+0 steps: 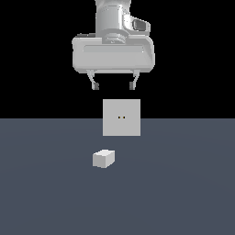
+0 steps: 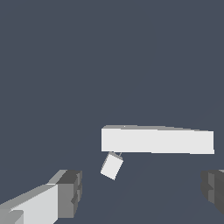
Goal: Plug the charger into the wall socket.
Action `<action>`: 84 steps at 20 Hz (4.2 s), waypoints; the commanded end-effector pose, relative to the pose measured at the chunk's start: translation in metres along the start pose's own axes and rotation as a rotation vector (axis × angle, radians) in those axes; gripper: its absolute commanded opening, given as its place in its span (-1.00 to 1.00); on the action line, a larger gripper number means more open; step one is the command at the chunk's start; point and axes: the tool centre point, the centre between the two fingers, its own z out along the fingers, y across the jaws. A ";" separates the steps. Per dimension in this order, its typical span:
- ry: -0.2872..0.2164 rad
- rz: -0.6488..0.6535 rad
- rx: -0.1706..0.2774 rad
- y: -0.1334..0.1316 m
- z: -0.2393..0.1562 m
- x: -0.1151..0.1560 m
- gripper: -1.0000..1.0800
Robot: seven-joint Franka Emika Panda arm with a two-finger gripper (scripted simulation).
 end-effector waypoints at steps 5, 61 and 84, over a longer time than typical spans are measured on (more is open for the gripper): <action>0.054 0.056 -0.014 -0.002 0.012 -0.011 0.92; 0.428 0.444 -0.130 -0.020 0.118 -0.059 0.92; 0.426 0.446 -0.129 -0.020 0.164 -0.063 -1.00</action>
